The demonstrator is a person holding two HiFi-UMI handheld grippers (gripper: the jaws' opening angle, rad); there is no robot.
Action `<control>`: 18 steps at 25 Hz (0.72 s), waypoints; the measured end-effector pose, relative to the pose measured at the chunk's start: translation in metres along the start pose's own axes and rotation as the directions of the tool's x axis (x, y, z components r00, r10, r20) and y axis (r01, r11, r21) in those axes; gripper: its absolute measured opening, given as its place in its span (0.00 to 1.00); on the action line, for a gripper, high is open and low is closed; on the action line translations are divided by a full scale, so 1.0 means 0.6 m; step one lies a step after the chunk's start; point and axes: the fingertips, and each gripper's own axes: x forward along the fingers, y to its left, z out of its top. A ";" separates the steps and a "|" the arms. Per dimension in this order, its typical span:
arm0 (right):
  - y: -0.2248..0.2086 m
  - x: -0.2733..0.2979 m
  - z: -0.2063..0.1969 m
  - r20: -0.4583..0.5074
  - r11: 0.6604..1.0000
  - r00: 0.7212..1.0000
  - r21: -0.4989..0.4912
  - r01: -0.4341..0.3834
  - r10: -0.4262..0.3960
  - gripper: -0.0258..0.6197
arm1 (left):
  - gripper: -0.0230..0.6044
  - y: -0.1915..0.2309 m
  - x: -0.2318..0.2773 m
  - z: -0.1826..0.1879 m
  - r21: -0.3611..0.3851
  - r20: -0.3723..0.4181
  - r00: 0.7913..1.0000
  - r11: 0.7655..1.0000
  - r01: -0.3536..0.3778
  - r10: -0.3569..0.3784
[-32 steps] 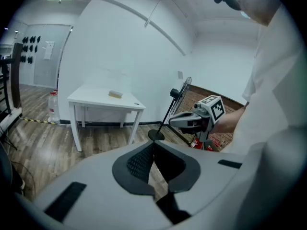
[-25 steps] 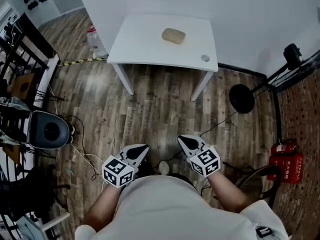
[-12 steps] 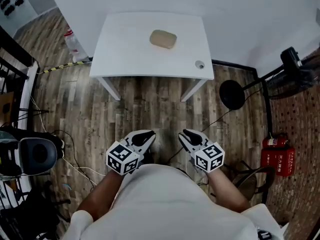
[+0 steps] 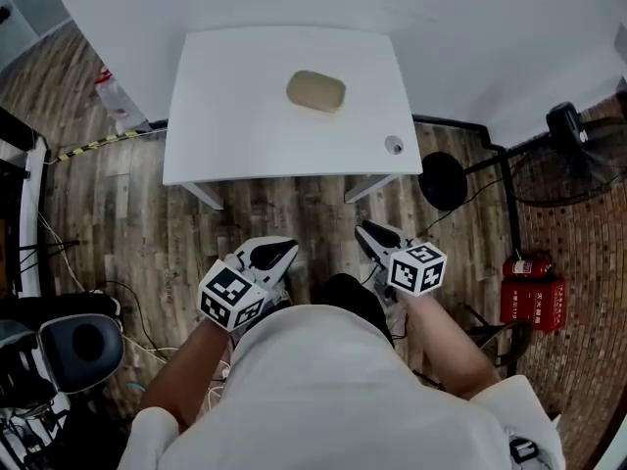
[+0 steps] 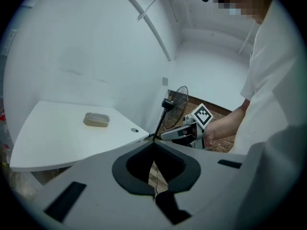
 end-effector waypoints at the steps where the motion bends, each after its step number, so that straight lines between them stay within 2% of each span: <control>1: -0.011 0.014 0.009 -0.008 1.000 1.000 -0.001 0.000 0.000 0.19 | 0.07 0.010 -0.002 0.005 -0.011 0.010 1.000 1.000 -0.003 0.003; 5: -0.069 0.079 0.052 -0.035 0.999 0.999 0.036 -0.017 0.019 0.21 | 0.06 0.055 -0.002 0.021 -0.098 0.048 0.998 0.995 -0.026 0.030; 10: -0.161 0.178 0.126 -0.013 0.976 0.996 0.200 -0.086 0.090 0.24 | 0.07 0.125 0.015 0.042 -0.112 0.028 0.991 0.986 -0.125 0.128; 15: -0.253 0.281 0.180 -0.053 0.935 0.987 0.330 -0.129 0.155 0.29 | 0.07 0.198 0.037 0.103 -0.142 0.041 0.964 0.957 -0.253 0.261; 18: -0.300 0.333 0.209 -0.066 0.907 0.979 0.392 -0.152 0.193 0.31 | 0.07 0.234 0.068 0.131 -0.160 0.034 0.950 0.940 -0.301 0.310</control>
